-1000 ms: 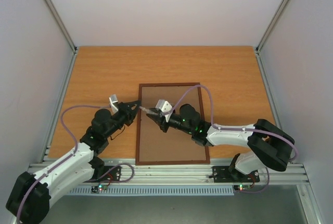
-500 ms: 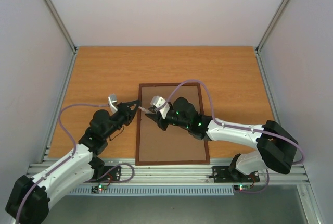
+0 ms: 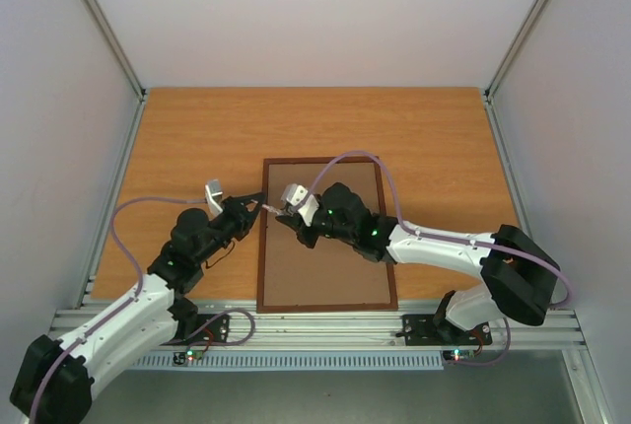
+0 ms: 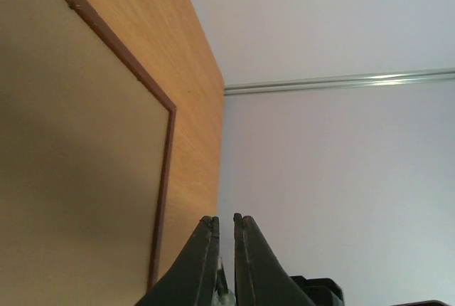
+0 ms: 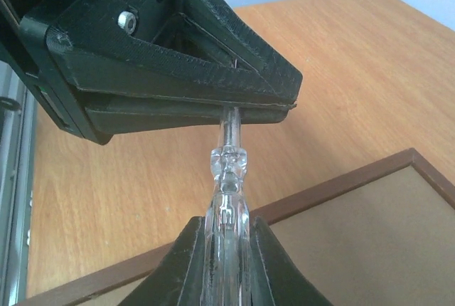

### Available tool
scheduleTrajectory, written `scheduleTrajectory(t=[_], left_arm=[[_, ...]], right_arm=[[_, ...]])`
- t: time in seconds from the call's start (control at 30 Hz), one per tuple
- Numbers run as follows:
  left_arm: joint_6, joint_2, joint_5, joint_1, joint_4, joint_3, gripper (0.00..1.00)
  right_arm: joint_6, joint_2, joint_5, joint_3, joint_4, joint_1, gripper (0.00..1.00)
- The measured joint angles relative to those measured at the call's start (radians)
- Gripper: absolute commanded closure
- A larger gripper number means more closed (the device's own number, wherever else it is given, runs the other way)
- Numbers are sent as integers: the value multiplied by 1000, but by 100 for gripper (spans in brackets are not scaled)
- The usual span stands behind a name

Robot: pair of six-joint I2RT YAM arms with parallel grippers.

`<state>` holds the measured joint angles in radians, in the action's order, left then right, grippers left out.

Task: Take the photo out of the frame
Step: Adjust the screwdriver, then release the photo frame item from the photo frame.

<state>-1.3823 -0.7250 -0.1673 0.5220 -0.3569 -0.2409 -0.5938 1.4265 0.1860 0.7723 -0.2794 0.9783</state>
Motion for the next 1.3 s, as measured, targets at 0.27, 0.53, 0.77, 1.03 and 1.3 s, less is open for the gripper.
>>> scheduleTrajectory(t=[0.27, 0.53, 0.77, 1.03, 1.3], left_arm=[[123, 13, 7, -11, 209, -50, 69], [303, -10, 28, -100, 455, -116, 58], [450, -146, 8, -162, 608, -185, 54], [529, -340, -89, -215, 607, -206, 54], [576, -502, -162, -220, 586, -253, 54]], right_arm=[[-81, 16, 33, 1, 53, -37, 99], [-233, 42, 114, 0, 127, -129, 99], [-349, 124, 167, 32, 270, -159, 99], [-432, 201, 192, 82, 360, -182, 99], [-455, 303, 191, 105, 352, -182, 99]])
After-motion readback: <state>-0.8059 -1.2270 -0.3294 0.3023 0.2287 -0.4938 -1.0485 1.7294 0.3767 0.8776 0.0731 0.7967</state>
